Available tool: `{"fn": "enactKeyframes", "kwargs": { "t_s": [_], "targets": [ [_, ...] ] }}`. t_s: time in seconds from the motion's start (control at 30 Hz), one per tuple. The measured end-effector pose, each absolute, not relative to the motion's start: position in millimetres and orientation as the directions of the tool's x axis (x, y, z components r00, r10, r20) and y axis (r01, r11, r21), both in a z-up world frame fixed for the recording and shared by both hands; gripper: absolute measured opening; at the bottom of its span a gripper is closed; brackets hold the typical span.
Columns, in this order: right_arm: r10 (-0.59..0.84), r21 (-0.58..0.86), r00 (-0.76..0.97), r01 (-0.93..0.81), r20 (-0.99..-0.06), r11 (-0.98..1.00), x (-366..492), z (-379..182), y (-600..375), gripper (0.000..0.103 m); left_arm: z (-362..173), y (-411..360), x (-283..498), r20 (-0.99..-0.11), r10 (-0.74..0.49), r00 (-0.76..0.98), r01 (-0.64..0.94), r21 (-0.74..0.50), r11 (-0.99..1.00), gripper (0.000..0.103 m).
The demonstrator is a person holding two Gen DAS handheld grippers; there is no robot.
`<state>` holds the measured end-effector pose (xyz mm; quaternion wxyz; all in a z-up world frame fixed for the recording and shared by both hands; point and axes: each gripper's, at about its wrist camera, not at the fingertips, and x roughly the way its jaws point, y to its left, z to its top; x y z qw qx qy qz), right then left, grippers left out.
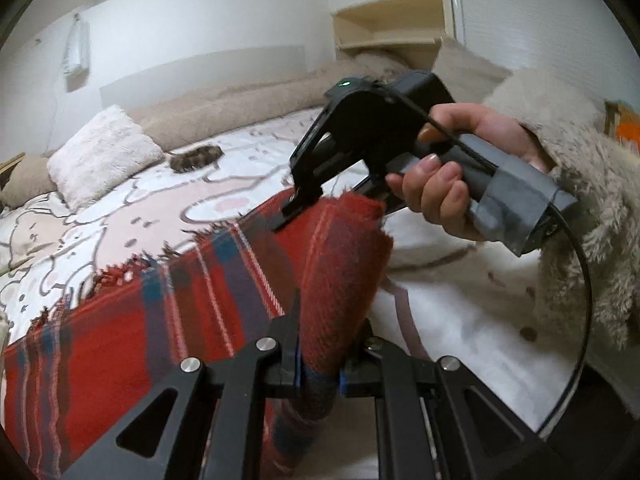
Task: Fold clothes
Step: 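Lift the held edge with both tools and fold it over the blanket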
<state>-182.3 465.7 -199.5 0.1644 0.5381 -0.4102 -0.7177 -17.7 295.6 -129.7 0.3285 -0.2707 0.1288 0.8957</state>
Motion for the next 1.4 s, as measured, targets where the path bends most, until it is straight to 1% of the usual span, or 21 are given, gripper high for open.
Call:
{"fn": "enactKeyframes", "kwargs": {
  "t_s": [0.03, 0.27, 0.43, 0.57, 0.7, 0.83, 0.9, 1.0, 1.07, 1.13, 1.2, 1.23, 1.3, 1.33, 1.37, 1.4],
  "targets": [
    [-0.682, 0.777, -0.386, -0.188, -0.621, -0.601, -182.1, -187.7, 462.7, 0.012, -123.2, 289.9, -17.4, -0.559, 0.520, -0.646, -0.647, 0.040, -0.761, 0.012],
    [-0.687, 0.763, -0.408, -0.035, -0.601, -0.646, -201.9, -112.6, 391.8, 0.012, -77.4, 216.3, -18.3, -0.508, 0.479, -0.716, -0.512, -0.084, -0.855, 0.012],
    [-0.712, 0.742, -0.373, 0.085, -0.595, -0.665, -220.8, -72.6, 304.8, 0.012, -56.4, 149.9, -14.5, -0.491, 0.385, -0.781, -0.388, -0.101, -0.916, 0.012],
    [-0.725, 0.726, -0.323, 0.143, -0.608, -0.672, -233.2, -60.5, 232.9, 0.012, -56.7, 82.8, -17.8, -0.514, 0.301, -0.803, -0.262, -0.150, -0.954, 0.012],
    [-0.717, 0.698, -0.262, 0.176, -0.646, -0.694, -242.4, -66.0, 162.5, 0.012, -76.2, 22.3, -24.4, -0.557, 0.220, -0.801, -0.140, -0.184, -0.973, 0.012],
    [-0.650, 0.629, -0.219, 0.164, -0.727, -0.759, -258.1, -92.3, 95.4, 0.012, -116.7, -30.7, -46.2, -0.628, 0.211, -0.749, -0.046, -0.268, -0.962, 0.012],
    [-0.596, 0.580, -0.198, 0.141, -0.778, -0.803, -268.0, -114.4, 62.7, 0.012, -138.3, -52.2, -56.1, -0.662, 0.230, -0.714, -0.014, -0.314, -0.949, 0.012],
    [-0.541, 0.532, -0.167, 0.097, -0.824, -0.841, -275.7, -146.4, 37.1, 0.012, -164.2, -70.5, -62.4, -0.698, 0.264, -0.666, 0.001, -0.354, -0.935, 0.012],
    [-0.513, 0.505, -0.148, 0.087, -0.846, -0.859, -279.4, -163.8, 21.4, 0.012, -176.3, -75.2, -63.5, -0.713, 0.279, -0.643, -0.013, -0.355, -0.935, 0.013],
    [-0.489, 0.482, -0.139, 0.081, -0.861, -0.872, -283.4, -175.8, 8.7, 0.012, -184.4, -76.9, -63.6, -0.718, 0.294, -0.631, -0.028, -0.358, -0.933, 0.016],
    [-0.477, 0.472, -0.141, 0.067, -0.868, -0.879, -285.5, -186.2, 2.9, 0.013, -187.5, -80.9, -64.9, -0.710, 0.319, -0.628, -0.037, -0.382, -0.924, 0.016],
    [-0.483, 0.480, -0.146, 0.061, -0.863, -0.875, -286.4, -188.2, 1.7, 0.015, -188.7, -83.0, -65.6, -0.706, 0.331, -0.626, -0.041, -0.395, -0.918, 0.016],
    [-0.523, 0.522, -0.159, 0.052, -0.837, -0.851, -287.0, -190.9, 3.1, 0.037, -191.1, -89.2, -66.6, -0.695, 0.363, -0.621, -0.042, -0.432, -0.901, 0.019],
    [-0.557, 0.558, -0.171, 0.046, -0.813, -0.828, -287.0, -188.7, 5.4, 0.069, -192.3, -92.4, -67.1, -0.689, 0.379, -0.618, -0.042, -0.452, -0.891, 0.020],
    [-0.592, 0.595, -0.183, 0.041, -0.785, -0.803, -286.9, -186.1, 7.8, 0.085, -192.5, -95.3, -66.8, -0.685, 0.388, -0.617, -0.041, -0.464, -0.885, 0.021],
    [-0.637, 0.643, -0.197, 0.038, -0.745, -0.765, -286.1, -180.0, 12.4, 0.086, -192.2, -97.9, -66.3, -0.680, 0.395, -0.618, -0.040, -0.474, -0.880, 0.022]
  ]
}}
